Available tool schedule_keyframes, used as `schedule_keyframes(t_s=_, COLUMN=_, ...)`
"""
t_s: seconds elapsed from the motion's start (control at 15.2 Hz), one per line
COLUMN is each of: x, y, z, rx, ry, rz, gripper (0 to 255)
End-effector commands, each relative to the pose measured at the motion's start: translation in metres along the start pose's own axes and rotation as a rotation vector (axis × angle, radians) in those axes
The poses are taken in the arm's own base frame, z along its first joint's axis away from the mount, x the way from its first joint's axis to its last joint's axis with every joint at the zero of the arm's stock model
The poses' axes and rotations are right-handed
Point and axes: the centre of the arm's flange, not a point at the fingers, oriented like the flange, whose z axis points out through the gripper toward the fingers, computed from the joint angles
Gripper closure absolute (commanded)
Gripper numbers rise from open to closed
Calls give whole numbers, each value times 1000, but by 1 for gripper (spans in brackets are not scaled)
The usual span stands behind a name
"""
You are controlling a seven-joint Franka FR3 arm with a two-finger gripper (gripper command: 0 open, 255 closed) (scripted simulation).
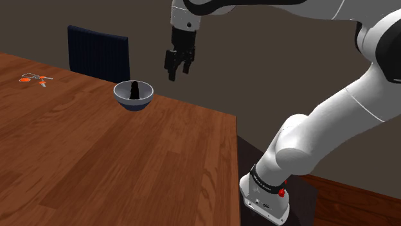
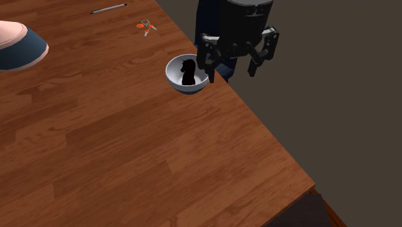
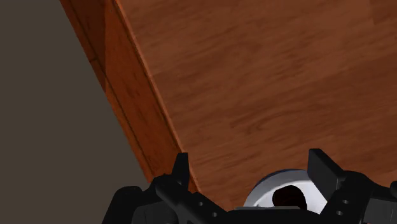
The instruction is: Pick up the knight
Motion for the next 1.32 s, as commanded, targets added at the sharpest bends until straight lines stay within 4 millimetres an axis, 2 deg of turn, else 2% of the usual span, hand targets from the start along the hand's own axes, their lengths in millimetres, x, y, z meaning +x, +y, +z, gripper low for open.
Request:
schedule_keyframes(t_s=0.0, x=23, y=-12, z=5, rx=4, ry=4, rz=-42, gripper=0)
schedule_keyframes(t_s=0.66, x=131, y=-73, z=36, rx=21, ry=20, rz=-242, gripper=0)
schedule_keyframes(t_s=0.73, x=137, y=-77, z=37, rx=22, ry=21, rz=-253, gripper=0)
schedule_keyframes(t_s=1.25, x=138, y=-77, z=77, rx=22, ry=21, rz=-253, gripper=0)
